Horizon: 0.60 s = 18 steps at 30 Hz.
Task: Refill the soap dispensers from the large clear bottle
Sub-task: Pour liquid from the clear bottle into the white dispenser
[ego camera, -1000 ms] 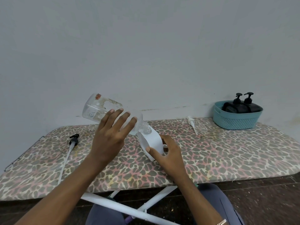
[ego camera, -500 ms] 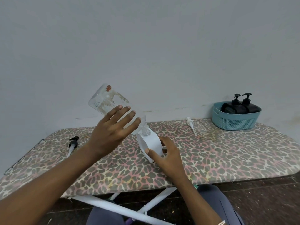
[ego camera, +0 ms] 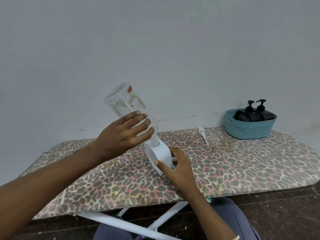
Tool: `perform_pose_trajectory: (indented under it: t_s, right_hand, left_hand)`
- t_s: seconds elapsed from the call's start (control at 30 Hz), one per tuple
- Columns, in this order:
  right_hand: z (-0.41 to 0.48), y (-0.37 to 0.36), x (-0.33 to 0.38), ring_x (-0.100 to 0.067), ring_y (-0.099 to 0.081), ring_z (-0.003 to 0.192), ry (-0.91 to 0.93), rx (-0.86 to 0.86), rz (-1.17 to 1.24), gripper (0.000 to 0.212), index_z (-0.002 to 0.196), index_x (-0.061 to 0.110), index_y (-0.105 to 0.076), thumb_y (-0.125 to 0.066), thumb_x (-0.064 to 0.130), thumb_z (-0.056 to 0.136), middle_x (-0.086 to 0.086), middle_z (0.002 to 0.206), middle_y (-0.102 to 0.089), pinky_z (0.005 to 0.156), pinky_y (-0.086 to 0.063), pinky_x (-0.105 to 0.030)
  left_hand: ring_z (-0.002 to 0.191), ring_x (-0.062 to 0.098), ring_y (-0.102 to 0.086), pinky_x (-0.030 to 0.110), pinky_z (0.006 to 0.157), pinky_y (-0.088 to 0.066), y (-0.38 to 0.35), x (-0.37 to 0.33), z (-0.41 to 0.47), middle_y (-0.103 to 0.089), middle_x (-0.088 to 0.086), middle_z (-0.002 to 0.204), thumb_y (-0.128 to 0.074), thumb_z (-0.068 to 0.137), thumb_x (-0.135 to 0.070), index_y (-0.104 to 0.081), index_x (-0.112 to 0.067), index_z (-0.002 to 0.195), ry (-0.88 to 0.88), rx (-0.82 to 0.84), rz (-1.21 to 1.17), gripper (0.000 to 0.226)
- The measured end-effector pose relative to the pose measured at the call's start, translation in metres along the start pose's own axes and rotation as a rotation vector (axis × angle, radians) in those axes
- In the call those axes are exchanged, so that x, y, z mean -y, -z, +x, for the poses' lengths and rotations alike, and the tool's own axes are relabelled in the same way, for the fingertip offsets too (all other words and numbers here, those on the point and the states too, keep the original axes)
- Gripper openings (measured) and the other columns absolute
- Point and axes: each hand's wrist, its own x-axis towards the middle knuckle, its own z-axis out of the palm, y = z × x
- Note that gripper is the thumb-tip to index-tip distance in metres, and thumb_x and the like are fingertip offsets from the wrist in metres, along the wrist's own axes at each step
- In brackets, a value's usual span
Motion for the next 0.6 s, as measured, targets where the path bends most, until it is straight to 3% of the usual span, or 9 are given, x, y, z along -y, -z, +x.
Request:
perform_pose_trajectory:
  t_s: [0.23,0.47,0.6]
  right_hand:
    - [0.0,0.0,0.001,0.007,-0.061,0.112,-0.003,-0.008,0.011,0.056,0.131,0.032,-0.062,-0.08,0.059,0.085,0.021,0.123,-0.066,0.082,-0.046,-0.006]
    - [-0.001,0.0,0.0,0.006,-0.061,0.112,-0.008,-0.009,0.015,0.053,0.129,0.032,-0.063,-0.08,0.056,0.086,0.02,0.122,-0.066,0.082,-0.046,-0.006]
    - [0.0,0.0,0.0,0.005,-0.061,0.112,-0.008,-0.012,0.017,0.054,0.129,0.032,-0.063,-0.079,0.059,0.085,0.02,0.122,-0.066,0.083,-0.047,-0.007]
  left_hand:
    - [0.122,0.036,-0.067,0.046,0.12,-0.037,0.005,0.009,0.012,-0.07,0.018,0.124,-0.031,0.107,0.009,-0.07,-0.008,0.124,-0.095,0.002,-0.03,0.046]
    - [0.124,0.035,-0.065,0.046,0.125,-0.028,0.0,0.017,0.019,-0.068,0.017,0.126,-0.058,0.102,0.004,-0.064,-0.008,0.128,-0.202,-0.013,0.025,0.03]
    - [0.125,0.034,-0.064,0.046,0.126,-0.025,0.0,0.019,0.022,-0.067,0.016,0.127,-0.059,0.102,0.003,-0.064,-0.008,0.128,-0.225,-0.017,0.026,0.028]
